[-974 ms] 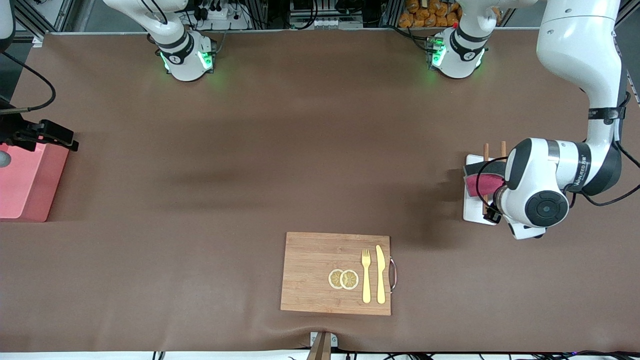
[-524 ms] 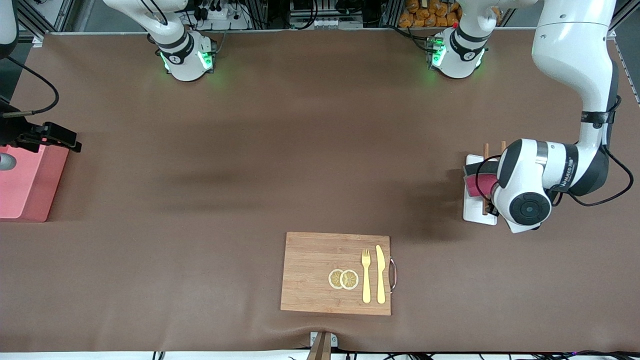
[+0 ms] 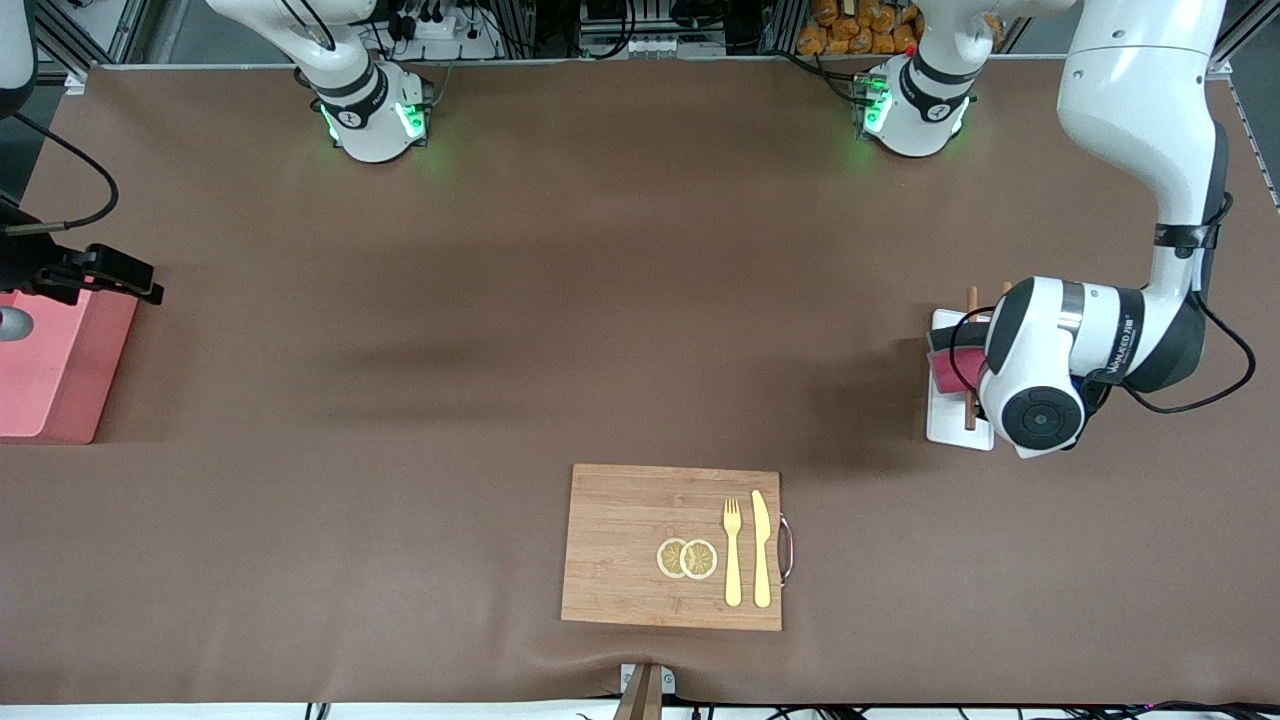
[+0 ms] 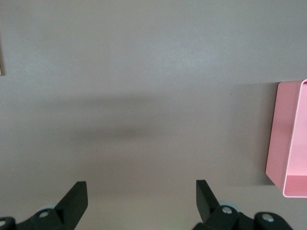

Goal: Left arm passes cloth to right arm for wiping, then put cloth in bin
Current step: 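Lower the left gripper and grasp the cloth draped over the sticks, then lift the cloth off the sticks while the right gripper reaches toward it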

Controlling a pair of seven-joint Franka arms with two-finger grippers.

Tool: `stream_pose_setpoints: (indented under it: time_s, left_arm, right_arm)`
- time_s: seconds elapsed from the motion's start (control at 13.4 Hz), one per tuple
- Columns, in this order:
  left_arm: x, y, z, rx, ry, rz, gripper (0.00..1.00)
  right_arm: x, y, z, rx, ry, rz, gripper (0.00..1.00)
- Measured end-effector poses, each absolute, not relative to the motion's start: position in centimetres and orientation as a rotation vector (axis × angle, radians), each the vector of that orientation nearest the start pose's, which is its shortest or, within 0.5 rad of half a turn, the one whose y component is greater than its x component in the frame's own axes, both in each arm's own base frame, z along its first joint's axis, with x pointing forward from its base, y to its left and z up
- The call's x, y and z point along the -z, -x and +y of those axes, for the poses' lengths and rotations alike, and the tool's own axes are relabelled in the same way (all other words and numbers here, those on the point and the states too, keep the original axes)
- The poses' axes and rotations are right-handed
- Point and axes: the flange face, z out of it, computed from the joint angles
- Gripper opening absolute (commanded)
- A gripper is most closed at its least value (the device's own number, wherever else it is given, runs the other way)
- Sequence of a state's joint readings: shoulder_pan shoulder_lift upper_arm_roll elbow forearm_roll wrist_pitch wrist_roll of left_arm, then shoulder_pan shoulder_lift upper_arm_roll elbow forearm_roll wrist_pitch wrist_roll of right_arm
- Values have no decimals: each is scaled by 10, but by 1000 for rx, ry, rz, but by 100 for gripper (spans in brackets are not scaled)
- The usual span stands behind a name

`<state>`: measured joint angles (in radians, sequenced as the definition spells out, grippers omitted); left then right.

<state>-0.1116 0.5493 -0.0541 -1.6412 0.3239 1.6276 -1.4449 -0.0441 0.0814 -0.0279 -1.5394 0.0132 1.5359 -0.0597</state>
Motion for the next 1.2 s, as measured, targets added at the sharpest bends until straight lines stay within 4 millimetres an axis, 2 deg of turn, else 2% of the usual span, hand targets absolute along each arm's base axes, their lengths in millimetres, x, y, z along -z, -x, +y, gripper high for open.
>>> stream_pose_setpoints:
  time_s: [0.07, 0.15, 0.22, 0.37, 0.45, 0.9, 1.05, 1.2]
  left_arm:
    - [-269, -612, -69, -243, 2111, -1393, 100]
    - [-269, -611, -71, -245, 2104, -1391, 69]
    - [-269, -610, -71, -240, 2096, -1391, 44]
    - [-268, -609, -69, -220, 2078, -1392, 9]
    - [-267, -609, -69, -214, 2069, -1395, 0]
    - [-270, -610, -69, -184, 2013, -1462, 0]
    - [-277, -613, -70, -169, 2022, -1474, 0]
    - [-295, -616, -74, -145, 2043, -1484, 0]
  right_arm:
    - [-590, -573, -39, -134, 3122, 19, 100]
    - [-588, -574, -39, -137, 3122, 17, 100]
    - [-587, -574, -39, -141, 3122, 14, 100]
    - [-586, -575, -39, -144, 3121, 10, 100]
    - [-585, -575, -39, -145, 3121, 9, 100]
    - [-585, -575, -40, -146, 3122, 6, 100]
    - [-585, -575, -41, -148, 3121, 9, 100]
    - [-583, -576, -42, -154, 3121, 11, 100]
